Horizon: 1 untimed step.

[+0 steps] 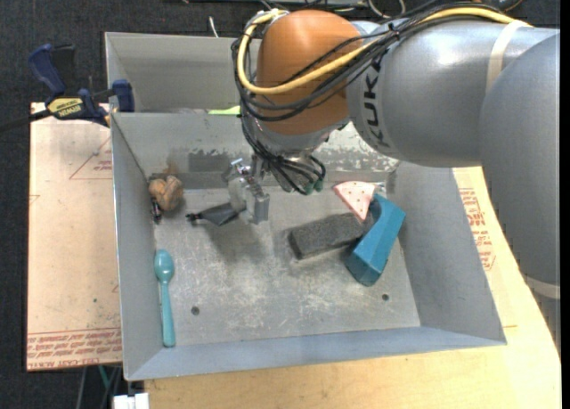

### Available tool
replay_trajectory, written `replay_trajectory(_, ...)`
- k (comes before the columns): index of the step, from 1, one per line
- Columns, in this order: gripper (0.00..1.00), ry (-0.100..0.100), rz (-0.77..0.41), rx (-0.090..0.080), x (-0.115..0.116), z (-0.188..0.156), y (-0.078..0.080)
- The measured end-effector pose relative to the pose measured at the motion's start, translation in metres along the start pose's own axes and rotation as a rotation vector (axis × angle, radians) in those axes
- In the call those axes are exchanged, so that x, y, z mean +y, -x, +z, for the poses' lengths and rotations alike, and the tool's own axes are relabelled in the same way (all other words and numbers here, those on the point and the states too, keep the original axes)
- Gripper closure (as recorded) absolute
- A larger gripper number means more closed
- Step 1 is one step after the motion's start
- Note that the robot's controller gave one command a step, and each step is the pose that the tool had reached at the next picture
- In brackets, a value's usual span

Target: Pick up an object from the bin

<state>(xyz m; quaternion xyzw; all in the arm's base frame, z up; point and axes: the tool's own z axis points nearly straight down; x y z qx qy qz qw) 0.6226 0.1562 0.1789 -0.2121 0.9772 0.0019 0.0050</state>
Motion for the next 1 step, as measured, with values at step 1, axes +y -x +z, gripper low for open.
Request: replay_trajectory(1,1.00,-0.001,0.001,-0.008,-0.0002,-0.0150,0.0018)
